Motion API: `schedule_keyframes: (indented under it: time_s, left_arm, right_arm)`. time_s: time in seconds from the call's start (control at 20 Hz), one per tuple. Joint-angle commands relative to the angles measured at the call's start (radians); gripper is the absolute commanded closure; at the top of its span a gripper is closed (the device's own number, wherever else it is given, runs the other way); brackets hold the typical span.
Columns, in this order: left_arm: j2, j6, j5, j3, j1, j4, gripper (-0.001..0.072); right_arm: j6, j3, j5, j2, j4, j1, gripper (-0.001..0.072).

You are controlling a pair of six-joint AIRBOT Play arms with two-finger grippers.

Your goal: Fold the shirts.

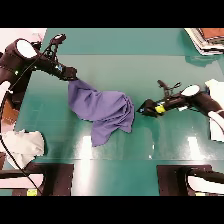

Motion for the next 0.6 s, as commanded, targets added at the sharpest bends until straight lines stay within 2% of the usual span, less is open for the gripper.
schedule_keyframes:
  time_s: [0.0, 0.05, 0.1, 0.15, 0.2, 0.35, 0.55]
  left_arm:
    - [0.002, 0.000, -0.013, 0.003, 0.001, 0.000, 0.0685]
    - [0.002, 0.000, -0.016, 0.003, 0.001, 0.000, 0.0686]
    - [0.002, 0.000, -0.017, 0.003, 0.001, 0.001, 0.0686]
    - [0.002, 0.000, -0.020, 0.003, 0.001, 0.001, 0.0686]
    - [0.003, -0.001, -0.024, 0.003, 0.001, 0.002, 0.0686]
    - [0.060, -0.013, -0.002, 0.008, 0.002, 0.055, 0.0687]
    - [0.298, -0.018, 0.135, 0.008, 0.002, 0.169, 0.0686]
  right_arm:
    - [-0.036, 0.032, -0.075, -0.116, 0.073, 0.081, 0.0271]
    - [-0.035, 0.060, -0.083, -0.139, 0.061, 0.096, 0.0316]
    - [-0.036, 0.089, -0.085, -0.162, 0.056, 0.106, 0.0438]
    - [-0.037, 0.111, -0.086, -0.179, 0.056, 0.110, 0.0612]
    - [-0.049, 0.127, -0.088, -0.189, 0.056, 0.111, 0.0696]
    - [-0.050, 0.187, -0.073, -0.159, -0.026, 0.085, 0.0697]
    - [-0.016, 0.342, -0.016, 0.042, -0.191, -0.040, 0.0698]
